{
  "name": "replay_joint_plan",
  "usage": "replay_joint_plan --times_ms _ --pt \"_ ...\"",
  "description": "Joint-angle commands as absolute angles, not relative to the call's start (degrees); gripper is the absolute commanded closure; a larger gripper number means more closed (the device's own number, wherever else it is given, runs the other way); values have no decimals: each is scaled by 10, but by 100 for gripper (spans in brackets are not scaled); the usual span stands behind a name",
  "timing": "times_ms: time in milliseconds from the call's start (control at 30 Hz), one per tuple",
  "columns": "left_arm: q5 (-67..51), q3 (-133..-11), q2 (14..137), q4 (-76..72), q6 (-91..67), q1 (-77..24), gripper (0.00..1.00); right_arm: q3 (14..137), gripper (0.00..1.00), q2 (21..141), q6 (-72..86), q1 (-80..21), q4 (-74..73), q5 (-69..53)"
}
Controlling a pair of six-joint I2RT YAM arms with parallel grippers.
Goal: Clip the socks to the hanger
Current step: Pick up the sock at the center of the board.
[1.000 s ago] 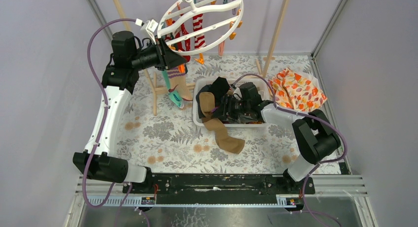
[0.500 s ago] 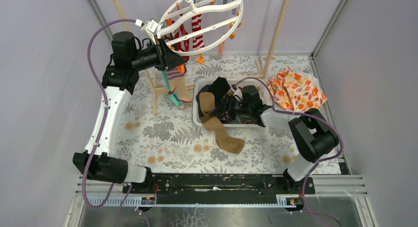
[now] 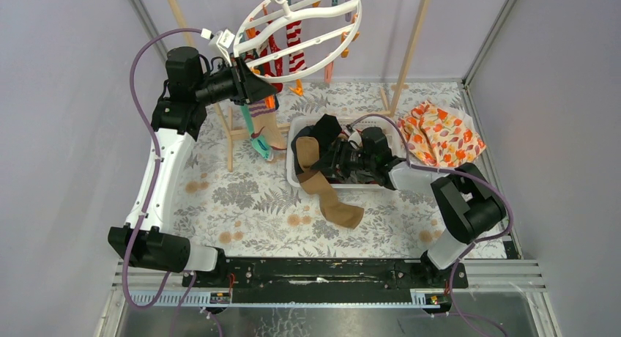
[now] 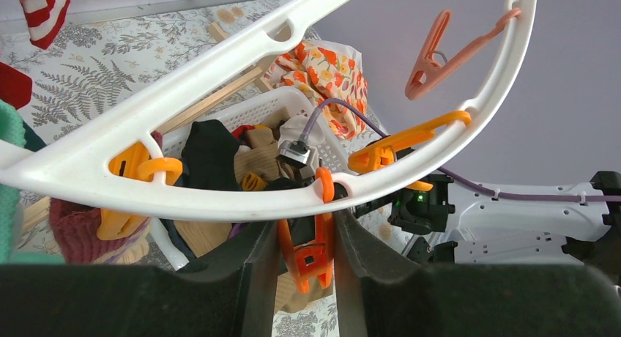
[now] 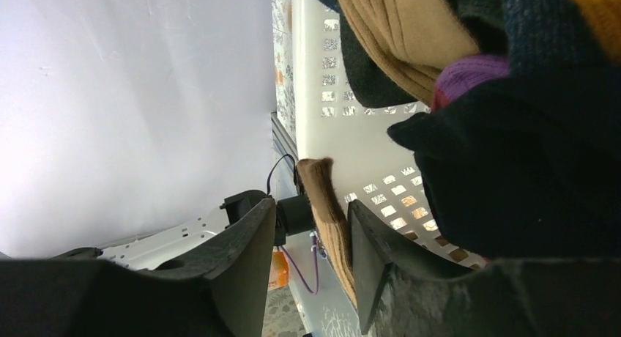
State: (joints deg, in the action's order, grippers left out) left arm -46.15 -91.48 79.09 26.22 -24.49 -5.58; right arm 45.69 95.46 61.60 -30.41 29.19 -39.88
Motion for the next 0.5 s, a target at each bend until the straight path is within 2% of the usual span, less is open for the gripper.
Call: replay_joint_plan --times_ms 0,100,167,333,467 --pt "-484 -912 776 248 -244 -55 100 445 52 912 616 -301 312 -396" --pt "-484 -913 778 249 -245 -55 100 431 59 906 625 -301 326 -398" --pt "-484 -914 778 249 -245 -55 100 416 67 900 635 -301 349 -400" --pt "-484 -915 779 249 -245 -55 100 420 62 895 617 -303 337 -394" --pt "-483 -916 780 249 -246 -55 100 423 64 912 616 -305 350 -394"
